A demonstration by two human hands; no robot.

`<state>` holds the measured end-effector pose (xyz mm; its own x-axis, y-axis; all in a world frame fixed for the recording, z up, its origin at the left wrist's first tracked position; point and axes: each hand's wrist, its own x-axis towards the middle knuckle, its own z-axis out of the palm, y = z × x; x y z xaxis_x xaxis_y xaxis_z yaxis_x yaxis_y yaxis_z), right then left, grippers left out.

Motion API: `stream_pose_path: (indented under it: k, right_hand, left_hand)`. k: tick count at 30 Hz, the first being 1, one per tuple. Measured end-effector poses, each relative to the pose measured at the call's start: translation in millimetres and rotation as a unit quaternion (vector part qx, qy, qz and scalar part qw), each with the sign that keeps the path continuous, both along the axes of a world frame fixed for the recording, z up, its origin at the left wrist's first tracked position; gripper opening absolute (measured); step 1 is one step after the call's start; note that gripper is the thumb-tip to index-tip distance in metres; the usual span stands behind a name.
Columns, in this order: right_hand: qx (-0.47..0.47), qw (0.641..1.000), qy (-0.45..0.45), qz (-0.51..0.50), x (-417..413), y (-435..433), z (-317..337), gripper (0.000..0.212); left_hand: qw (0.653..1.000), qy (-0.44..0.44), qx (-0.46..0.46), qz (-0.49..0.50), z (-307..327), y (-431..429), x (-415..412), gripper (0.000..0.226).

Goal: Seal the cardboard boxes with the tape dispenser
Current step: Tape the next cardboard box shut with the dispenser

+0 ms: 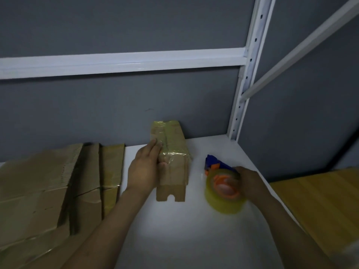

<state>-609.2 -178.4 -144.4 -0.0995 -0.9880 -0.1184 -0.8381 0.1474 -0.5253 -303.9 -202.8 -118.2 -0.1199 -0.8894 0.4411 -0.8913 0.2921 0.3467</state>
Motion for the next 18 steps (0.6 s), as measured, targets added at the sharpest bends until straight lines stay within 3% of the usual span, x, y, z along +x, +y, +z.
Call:
stream_pose_path:
  k: [2,4,6,8,11,13,15,18]
  right_hand:
    - [-0.038,0.999,0.012,-0.001,-0.2,2.6,-1.9,0.013]
    - [-0.073,0.997,0.012,0.003,5.1,4.7,-0.1,0.01]
    - [-0.124,0.992,-0.016,-0.004,10.0,9.8,7.1,0.016]
    - [-0.177,0.98,-0.092,-0.029,17.9,15.7,20.9,0.017]
    - [-0.254,0.946,-0.19,-0.066,33.5,21.1,51.2,0.022]
    - [-0.306,0.928,-0.204,-0.064,40.2,21.4,75.0,0.028]
    - [-0.31,0.922,-0.233,-0.015,40.9,19.9,97.6,0.036]
    - [-0.233,0.9,-0.346,0.124,38.5,14.5,120.9,0.05]
  left_hand:
    - [0.999,-0.039,0.02,0.007,4.1,1.1,-2.0,0.072]
    - [0.998,-0.06,0.018,0.023,8.1,5.4,-4.8,0.089]
    - [0.999,0.001,-0.052,0.002,13.3,15.7,-15.0,0.079]
    - [0.989,0.088,-0.112,-0.039,22.8,30.5,-31.8,0.054]
    - [0.97,0.207,0.035,-0.121,45.9,50.4,-61.7,0.04]
    - [0.935,0.27,0.158,-0.168,50.9,51.5,-73.8,0.047]
    - [0.911,0.323,0.179,-0.183,53.8,49.1,-74.4,0.071]
    - [0.88,0.402,0.135,-0.213,62.7,53.0,-69.3,0.072]
